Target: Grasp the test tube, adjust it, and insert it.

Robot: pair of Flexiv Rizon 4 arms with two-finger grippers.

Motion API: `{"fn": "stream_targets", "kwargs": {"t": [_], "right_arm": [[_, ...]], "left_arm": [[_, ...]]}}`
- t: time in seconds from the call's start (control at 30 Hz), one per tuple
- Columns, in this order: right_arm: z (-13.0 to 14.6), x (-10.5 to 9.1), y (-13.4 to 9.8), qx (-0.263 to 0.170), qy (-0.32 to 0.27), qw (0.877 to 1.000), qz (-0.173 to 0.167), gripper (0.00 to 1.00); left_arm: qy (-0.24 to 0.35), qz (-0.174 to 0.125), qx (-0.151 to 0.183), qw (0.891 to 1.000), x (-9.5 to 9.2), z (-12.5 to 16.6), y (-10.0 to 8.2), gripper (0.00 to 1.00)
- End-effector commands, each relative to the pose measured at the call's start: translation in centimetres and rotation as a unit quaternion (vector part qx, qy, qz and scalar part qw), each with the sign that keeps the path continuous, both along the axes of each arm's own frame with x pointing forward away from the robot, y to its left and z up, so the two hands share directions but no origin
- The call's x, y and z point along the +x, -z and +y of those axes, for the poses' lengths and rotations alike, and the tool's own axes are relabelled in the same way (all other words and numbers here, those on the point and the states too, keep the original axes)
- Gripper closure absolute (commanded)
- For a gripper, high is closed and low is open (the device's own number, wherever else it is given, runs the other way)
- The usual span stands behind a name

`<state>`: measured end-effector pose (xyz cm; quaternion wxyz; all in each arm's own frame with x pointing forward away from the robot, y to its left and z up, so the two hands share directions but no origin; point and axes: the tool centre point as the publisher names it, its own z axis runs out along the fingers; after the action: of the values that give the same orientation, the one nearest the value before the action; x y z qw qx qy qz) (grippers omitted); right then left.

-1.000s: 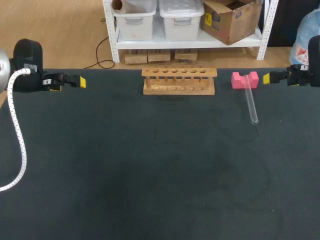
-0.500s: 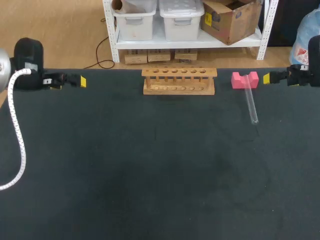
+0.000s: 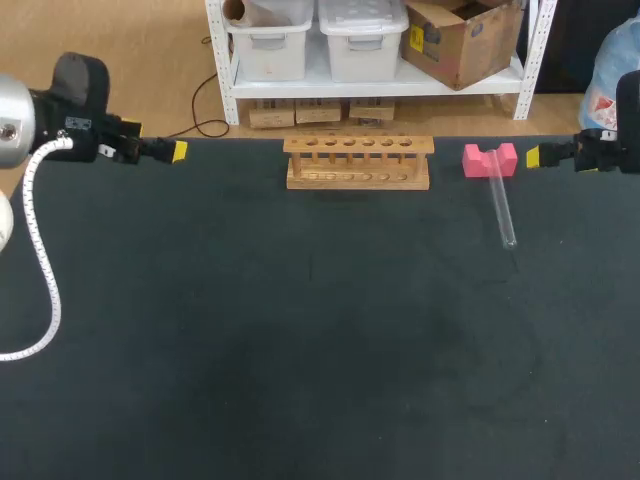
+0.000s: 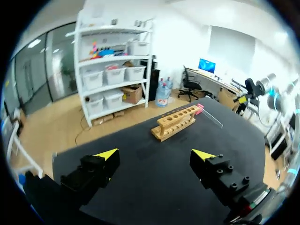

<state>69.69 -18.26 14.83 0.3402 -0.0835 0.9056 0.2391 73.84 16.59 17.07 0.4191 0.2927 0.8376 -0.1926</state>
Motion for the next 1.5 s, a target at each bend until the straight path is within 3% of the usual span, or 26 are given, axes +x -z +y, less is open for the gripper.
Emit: {"fn": "stream_targets", "kwargs": {"t": [0.03,0.27,0.37,0.77,0.97,1.3,1.5], "right_arm": [[0.0,0.0,0.0,-0.001,0.000,1.000,0.000,0.00],[0.0,0.0,0.0,-0.001,0.000,1.000,0.000,0.00],[0.0,0.0,0.0,-0.001,0.000,1.000,0.000,0.00],[0.0,0.0,0.0,-0.001,0.000,1.000,0.000,0.00],[0.0,0.0,0.0,-0.001,0.000,1.000,0.000,0.00],[0.0,0.0,0.0,-0.001,0.000,1.000,0.000,0.00],[0.0,0.0,0.0,-0.001,0.000,1.000,0.000,0.00]], "left_arm": [[0.205,-0.102,-0.031,0.973,1.7,-0.7,0.3,0.00],[0.325,-0.159,-0.037,0.931,4.0,-2.4,0.6,0.00],[0.354,-0.170,-0.052,0.918,4.8,-2.8,1.4,0.00],[0.413,-0.164,-0.082,0.892,7.7,-4.8,4.6,0.00],[0.416,-0.157,-0.095,0.891,8.2,-5.8,5.1,0.00],[0.389,-0.131,-0.097,0.906,8.0,-6.4,6.3,0.00],[0.353,-0.123,-0.100,0.922,8.1,-6.3,6.9,0.00]]}}
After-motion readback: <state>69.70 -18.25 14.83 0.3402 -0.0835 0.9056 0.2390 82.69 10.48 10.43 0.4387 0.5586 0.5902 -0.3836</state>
